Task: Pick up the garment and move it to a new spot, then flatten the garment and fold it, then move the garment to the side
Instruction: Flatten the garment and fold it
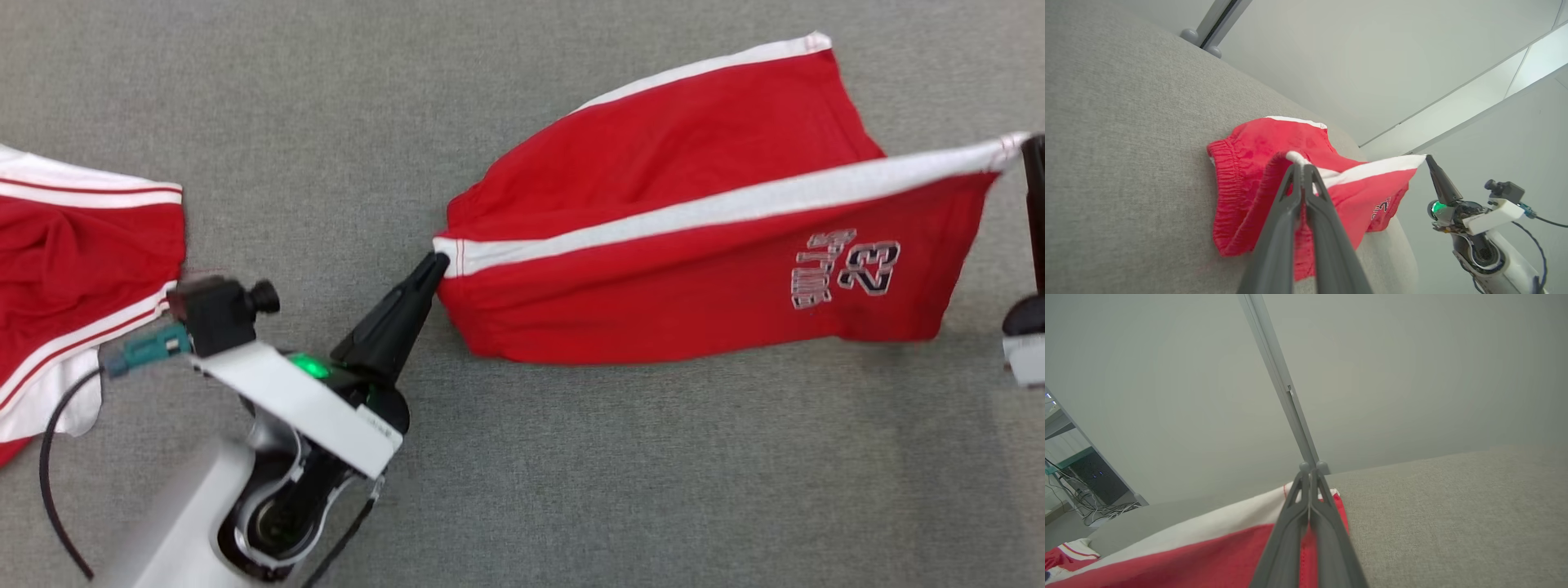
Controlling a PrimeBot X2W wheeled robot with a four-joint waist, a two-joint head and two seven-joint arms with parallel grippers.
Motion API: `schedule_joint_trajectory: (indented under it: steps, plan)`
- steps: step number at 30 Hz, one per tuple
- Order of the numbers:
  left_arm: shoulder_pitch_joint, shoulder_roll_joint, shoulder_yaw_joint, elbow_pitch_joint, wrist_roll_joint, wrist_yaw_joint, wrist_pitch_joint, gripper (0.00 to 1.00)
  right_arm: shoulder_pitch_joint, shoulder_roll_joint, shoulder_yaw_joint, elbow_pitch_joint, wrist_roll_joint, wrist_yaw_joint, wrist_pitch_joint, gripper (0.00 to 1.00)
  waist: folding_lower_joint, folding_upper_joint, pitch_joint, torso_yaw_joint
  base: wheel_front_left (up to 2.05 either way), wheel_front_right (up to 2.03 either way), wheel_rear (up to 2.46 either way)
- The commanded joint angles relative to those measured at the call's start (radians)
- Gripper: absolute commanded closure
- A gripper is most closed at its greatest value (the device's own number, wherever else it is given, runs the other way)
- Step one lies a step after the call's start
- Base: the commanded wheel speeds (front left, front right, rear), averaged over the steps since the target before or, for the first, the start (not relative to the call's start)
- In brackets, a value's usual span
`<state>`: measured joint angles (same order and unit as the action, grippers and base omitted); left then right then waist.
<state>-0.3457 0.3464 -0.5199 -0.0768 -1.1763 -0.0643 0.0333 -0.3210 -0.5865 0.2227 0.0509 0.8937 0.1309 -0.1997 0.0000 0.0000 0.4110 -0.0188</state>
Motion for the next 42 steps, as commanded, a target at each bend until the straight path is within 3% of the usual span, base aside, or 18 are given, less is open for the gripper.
schedule_joint_trajectory:
  steps: [1,7,17,29,32,33,34,35,38,42]
  plan:
    - [-0.027,0.001,0.004,0.007,-0.009,0.005,0.016,1.0,-0.03,-0.01,0.007,0.019,-0.001,0.0,0.01,1.0,0.0,0.0,0.025,0.014,0.0,0.0,0.0]
    - [-0.171,-0.003,0.028,0.077,-0.067,0.028,0.114,1.0,-0.253,-0.021,0.099,0.162,0.004,0.0,0.048,1.0,0.0,0.0,0.088,0.037,0.0,0.0,0.0]
    - [-0.29,-0.034,0.028,0.212,-0.055,0.006,0.123,1.0,-0.512,0.004,0.239,0.404,-0.018,-0.001,0.057,1.0,0.0,0.0,0.124,0.053,0.0,0.0,0.0]
    - [-0.384,-0.069,0.001,0.327,-0.022,-0.028,0.109,1.0,-0.682,0.045,0.364,0.613,0.005,-0.001,0.037,1.0,0.0,0.0,0.146,0.067,0.0,0.0,0.0]
    - [-0.399,-0.082,0.0,0.361,-0.028,-0.038,0.102,0.51,-0.698,0.054,0.387,0.642,0.032,-0.001,0.02,1.0,0.0,0.0,0.148,0.065,0.0,0.0,0.0]
    - [-0.401,-0.087,-0.002,0.371,-0.032,-0.042,0.1,0.19,-0.7,0.057,0.394,0.649,0.036,-0.001,0.011,0.71,0.0,0.0,0.148,0.064,0.0,0.0,0.0]
    - [-0.403,-0.089,-0.005,0.377,-0.027,-0.044,0.095,0.0,-0.702,0.058,0.394,0.655,0.045,0.0,-0.003,0.09,0.0,0.0,0.148,0.062,0.0,0.0,0.0]
    - [-0.404,-0.091,-0.008,0.384,-0.02,-0.047,0.086,0.0,-0.704,0.057,0.388,0.661,0.055,0.0,-0.017,0.0,0.0,0.0,0.146,0.061,0.0,0.0,0.0]
    - [-0.395,-0.085,-0.016,0.392,0.027,-0.053,0.023,0.0,-0.668,0.048,0.376,0.654,0.085,0.0,-0.047,0.0,0.0,0.0,0.131,0.059,0.0,0.0,0.0]
    - [-0.351,-0.062,-0.037,0.382,0.177,-0.035,-0.143,0.0,-0.573,0.011,0.367,0.639,0.103,0.0,-0.061,0.0,0.0,0.0,0.094,0.059,0.0,0.0,0.0]
